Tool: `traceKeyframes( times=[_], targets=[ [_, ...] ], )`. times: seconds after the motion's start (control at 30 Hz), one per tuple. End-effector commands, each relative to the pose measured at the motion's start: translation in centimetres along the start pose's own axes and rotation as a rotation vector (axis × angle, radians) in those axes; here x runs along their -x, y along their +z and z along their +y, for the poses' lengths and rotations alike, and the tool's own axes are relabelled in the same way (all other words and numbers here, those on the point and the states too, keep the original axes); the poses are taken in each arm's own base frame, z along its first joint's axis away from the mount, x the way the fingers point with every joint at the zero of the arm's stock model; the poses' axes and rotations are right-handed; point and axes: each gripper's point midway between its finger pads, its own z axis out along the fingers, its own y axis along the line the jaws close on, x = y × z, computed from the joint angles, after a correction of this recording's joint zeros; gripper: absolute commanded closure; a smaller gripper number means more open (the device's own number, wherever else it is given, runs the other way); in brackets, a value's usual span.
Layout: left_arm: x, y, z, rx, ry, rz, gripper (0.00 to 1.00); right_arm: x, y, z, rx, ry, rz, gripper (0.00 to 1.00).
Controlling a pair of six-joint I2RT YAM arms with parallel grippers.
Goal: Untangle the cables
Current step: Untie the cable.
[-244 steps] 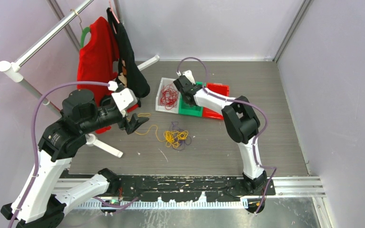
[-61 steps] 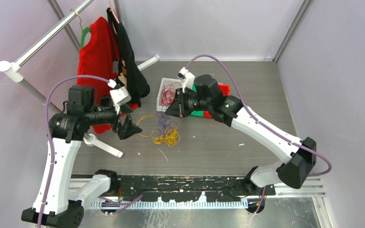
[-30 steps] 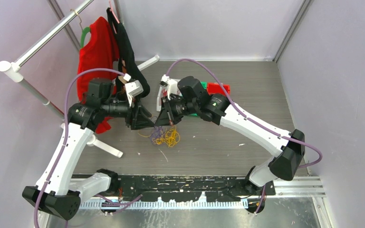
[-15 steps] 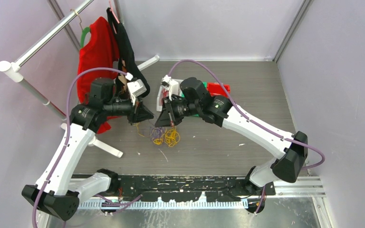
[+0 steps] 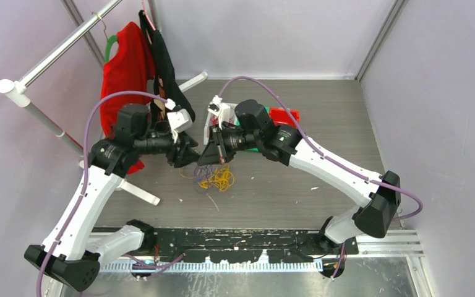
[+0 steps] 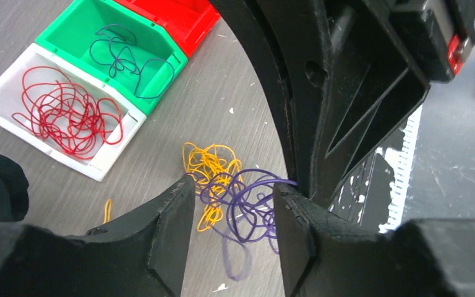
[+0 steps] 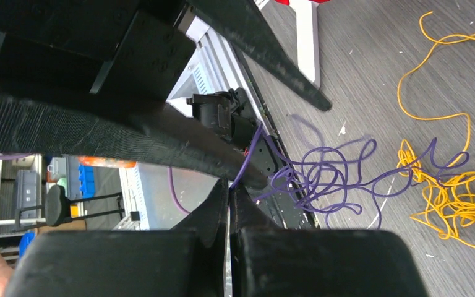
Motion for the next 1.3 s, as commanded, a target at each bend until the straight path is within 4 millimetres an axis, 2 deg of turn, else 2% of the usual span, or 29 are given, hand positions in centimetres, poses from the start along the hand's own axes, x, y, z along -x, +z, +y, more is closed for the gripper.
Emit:
traceKeyframes(
  times=[0.0, 0.1, 0.2, 0.33, 0.43, 0.6, 0.67, 0.73, 0.87, 0.97, 1.07, 1.17, 1.27],
  targets=[
    [0.4, -1.1, -3.3, -0.156, 0.095, -0.011, 0.48, 1.3, -1.8, 3.3, 0.096, -0.054, -0.056, 0.99],
    [0.3, -1.0, -3.2, -0.156, 0.115, -0.017, 0.49, 1.3, -2.0, 3.8, 0.114, -0.055, -0.053, 0.99],
    [0.7, -0.8, -2.9, -0.145, 0.114, -0.035, 0.54, 1.1, -2.2, 4.1, 0.132, -0.053, -0.049, 0.99],
    [1.7, -0.5, -1.8, -0.093, 0.139, -0.065, 0.71, 0.9, -2.3, 4.4, 0.152, -0.048, -0.048, 0.99],
    [2.9, -0.6, -0.6, -0.024, 0.169, -0.108, 0.88, 0.6, -2.2, 4.5, 0.165, -0.039, -0.043, 0.99],
    [5.0, -1.0, -0.2, 0.027, 0.179, -0.19, 0.99, 0.3, -1.7, 4.2, 0.177, -0.013, -0.035, 0.98],
    [5.6, -1.3, -0.6, 0.018, 0.177, -0.206, 1.0, 0.2, -1.8, 4.1, 0.172, -0.013, -0.039, 0.89],
    [6.1, -1.6, -0.9, 0.013, 0.183, -0.219, 1.0, 0.4, -2.2, 3.9, 0.156, -0.016, -0.052, 0.73],
    [6.8, -2.4, -1.4, 0.02, 0.255, -0.243, 1.0, 2.0, -4.7, 4.0, 0.137, -0.051, -0.151, 0.49],
    [7.0, -3.0, -2.1, 0.011, 0.342, -0.262, 1.0, 3.7, -7.2, 3.7, 0.115, -0.079, -0.27, 0.43],
    [7.3, -3.5, -2.8, -0.006, 0.385, -0.281, 1.0, 4.9, -8.7, 1.9, 0.057, -0.065, -0.347, 0.37],
    [7.7, -3.7, -3.5, -0.031, 0.396, -0.294, 1.0, 5.5, -8.6, 0.2, -0.006, -0.063, -0.366, 0.36],
    [7.9, -3.6, -3.9, -0.056, 0.4, -0.301, 1.0, 6.1, -7.7, -0.5, -0.015, -0.066, -0.362, 0.35]
  ],
)
